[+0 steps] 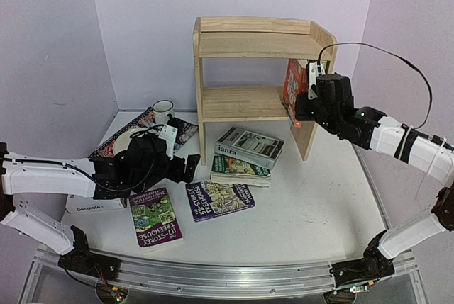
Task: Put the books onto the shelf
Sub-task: Place the book on the shelf.
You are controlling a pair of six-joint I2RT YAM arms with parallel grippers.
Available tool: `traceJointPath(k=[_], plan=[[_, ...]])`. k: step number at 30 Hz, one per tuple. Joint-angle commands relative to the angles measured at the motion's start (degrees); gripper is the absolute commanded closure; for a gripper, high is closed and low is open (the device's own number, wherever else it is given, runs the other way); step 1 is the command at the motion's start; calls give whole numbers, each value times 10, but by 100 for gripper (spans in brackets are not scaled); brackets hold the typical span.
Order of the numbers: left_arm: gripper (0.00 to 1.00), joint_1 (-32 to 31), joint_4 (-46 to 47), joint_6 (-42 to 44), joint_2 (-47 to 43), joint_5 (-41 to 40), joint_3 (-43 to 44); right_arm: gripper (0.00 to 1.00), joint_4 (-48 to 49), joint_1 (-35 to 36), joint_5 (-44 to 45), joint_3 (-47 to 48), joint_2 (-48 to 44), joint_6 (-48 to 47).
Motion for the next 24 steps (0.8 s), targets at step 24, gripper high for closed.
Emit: traceJointPath(k=[24], plan=[[1, 3, 1, -11, -8, -17, 8, 95, 51, -30, 8, 66, 53, -21]])
